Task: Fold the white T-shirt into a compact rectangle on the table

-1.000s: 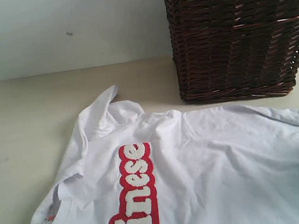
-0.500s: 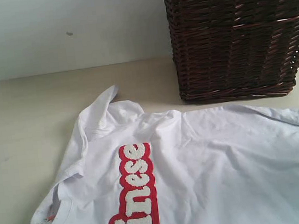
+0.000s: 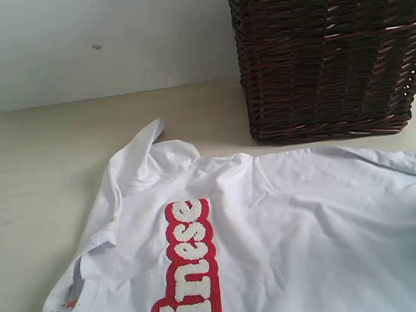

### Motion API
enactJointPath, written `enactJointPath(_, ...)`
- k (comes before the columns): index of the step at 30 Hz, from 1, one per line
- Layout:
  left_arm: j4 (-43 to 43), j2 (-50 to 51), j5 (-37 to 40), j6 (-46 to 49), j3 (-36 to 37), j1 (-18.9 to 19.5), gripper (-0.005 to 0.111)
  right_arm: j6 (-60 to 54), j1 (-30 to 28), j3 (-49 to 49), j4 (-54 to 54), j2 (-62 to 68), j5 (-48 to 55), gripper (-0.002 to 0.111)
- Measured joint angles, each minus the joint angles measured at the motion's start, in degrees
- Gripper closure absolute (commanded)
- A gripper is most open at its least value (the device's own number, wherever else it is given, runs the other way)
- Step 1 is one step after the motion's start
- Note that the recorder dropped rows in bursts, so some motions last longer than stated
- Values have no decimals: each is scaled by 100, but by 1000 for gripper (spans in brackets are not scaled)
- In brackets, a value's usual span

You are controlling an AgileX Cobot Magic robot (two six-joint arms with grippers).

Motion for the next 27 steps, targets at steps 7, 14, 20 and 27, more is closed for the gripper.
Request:
enactJointPath(7, 0, 0, 0, 0, 0, 0, 107, 0, 0, 0, -58, 48, 226, 6)
enactJointPath(14, 0, 0, 0, 0, 0, 0, 107, 0, 0, 0, -71, 48, 226, 6)
enactJointPath(20, 0, 0, 0, 0, 0, 0, 107, 13, 0, 0, -61, 48, 226, 6)
enactJointPath(27, 0, 0, 0, 0, 0, 0, 107, 23, 0, 0, -61, 48, 237, 6)
